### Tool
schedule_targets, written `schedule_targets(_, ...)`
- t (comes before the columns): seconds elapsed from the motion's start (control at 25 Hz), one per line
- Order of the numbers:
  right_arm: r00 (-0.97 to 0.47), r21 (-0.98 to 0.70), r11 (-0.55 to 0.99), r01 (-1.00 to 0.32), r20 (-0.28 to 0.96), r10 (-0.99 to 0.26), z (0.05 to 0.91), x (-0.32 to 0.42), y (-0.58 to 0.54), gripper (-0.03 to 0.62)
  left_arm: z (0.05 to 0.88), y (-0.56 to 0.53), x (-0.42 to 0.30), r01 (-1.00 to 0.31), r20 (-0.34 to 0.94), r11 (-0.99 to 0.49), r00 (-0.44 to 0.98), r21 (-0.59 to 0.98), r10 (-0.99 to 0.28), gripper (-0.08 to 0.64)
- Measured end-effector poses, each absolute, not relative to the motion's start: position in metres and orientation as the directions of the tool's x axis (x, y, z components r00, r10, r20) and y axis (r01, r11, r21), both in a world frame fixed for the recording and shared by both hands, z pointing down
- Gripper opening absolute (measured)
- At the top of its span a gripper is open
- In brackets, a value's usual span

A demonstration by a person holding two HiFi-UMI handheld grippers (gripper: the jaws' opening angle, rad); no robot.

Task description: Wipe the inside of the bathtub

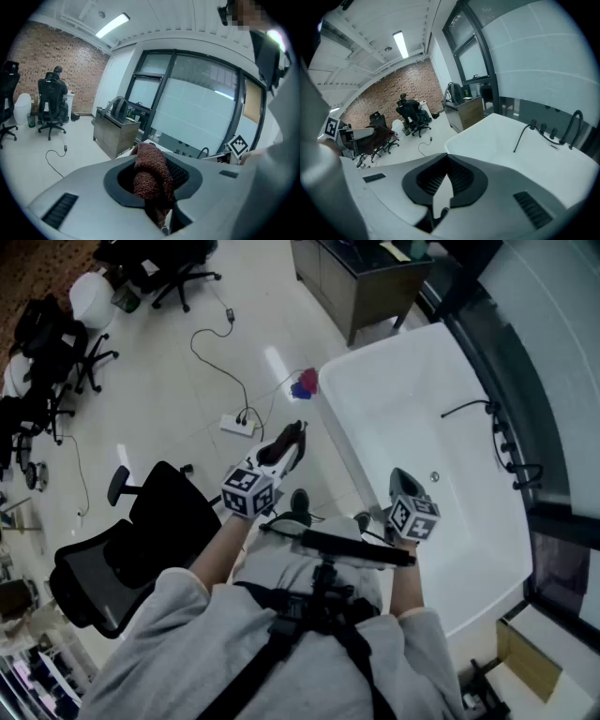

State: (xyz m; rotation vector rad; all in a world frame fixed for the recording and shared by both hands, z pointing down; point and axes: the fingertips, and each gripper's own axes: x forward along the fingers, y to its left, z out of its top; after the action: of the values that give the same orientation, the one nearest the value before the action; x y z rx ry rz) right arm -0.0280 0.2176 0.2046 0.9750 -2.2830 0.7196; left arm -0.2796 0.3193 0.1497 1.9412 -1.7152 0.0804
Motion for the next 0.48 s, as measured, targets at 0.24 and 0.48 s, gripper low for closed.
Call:
schedule_targets(0.24,-0.577,-0.258,0.573,-0.778,0.655,-0.488,0.214,-0.071,0.218,0.005,0.156,0.314,-0.316,-0.940,0.389,-0.103,0.233,0.326,-0.891,0.103)
schedule_targets(0.48,-0.559,-0.249,0.554,-0.795,0.656,-0.507,0.209,-0.096,0.220,0.006,0.155,0.302,-0.334,-0.928,0.386,-0.170,0.298,0.332,-0.873,0.103)
